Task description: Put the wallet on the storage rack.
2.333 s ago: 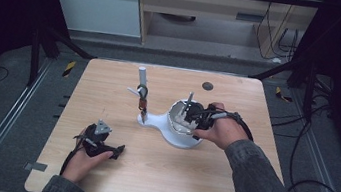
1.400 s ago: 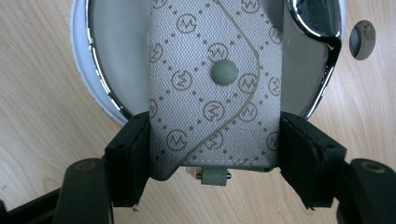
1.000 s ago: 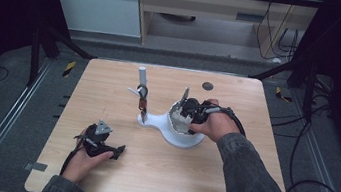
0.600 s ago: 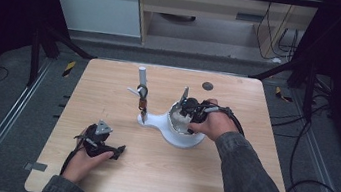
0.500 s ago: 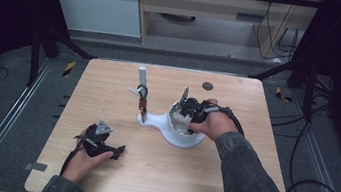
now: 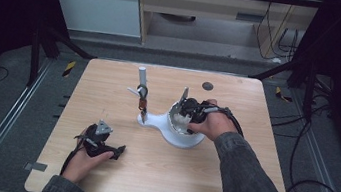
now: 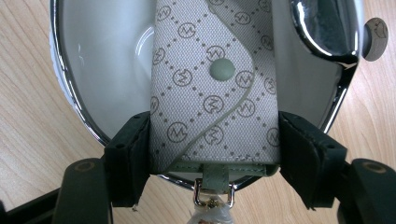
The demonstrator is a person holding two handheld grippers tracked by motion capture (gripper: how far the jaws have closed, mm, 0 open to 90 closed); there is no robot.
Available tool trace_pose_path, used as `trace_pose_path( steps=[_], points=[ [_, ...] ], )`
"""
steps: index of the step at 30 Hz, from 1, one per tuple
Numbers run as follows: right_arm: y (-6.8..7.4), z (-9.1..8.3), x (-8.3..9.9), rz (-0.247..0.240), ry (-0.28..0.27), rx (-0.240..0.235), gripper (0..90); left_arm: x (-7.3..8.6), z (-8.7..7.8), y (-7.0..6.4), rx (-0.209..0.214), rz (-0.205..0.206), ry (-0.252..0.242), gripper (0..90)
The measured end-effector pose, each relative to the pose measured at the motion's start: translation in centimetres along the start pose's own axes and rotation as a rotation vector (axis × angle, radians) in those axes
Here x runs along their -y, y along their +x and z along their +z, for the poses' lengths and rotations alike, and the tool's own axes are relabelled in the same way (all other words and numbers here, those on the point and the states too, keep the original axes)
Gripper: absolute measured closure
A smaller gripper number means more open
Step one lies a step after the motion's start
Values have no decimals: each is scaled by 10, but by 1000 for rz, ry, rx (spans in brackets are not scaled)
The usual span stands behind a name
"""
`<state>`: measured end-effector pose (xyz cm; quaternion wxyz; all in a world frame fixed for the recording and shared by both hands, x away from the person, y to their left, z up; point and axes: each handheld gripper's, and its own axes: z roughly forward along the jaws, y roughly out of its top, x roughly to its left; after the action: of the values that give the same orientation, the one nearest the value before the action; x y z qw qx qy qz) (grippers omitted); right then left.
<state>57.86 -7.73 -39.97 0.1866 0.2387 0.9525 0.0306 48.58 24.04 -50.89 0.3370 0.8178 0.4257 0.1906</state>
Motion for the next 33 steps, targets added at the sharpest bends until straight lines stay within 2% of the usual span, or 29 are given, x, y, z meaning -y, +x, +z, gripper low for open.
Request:
trace_pose_path(
  steps=[14, 24, 33],
  points=[
    [1, 6, -2, 0, 4, -17, 309, 0, 0, 0, 0, -1, -1, 0],
    [-1, 11, -1, 29, 11, -34, 307, 0, 0, 0, 0, 1, 0, 0],
    [-2, 10, -1, 32, 2, -43, 294, 0, 0, 0, 1, -3, -1, 0]
  ],
)
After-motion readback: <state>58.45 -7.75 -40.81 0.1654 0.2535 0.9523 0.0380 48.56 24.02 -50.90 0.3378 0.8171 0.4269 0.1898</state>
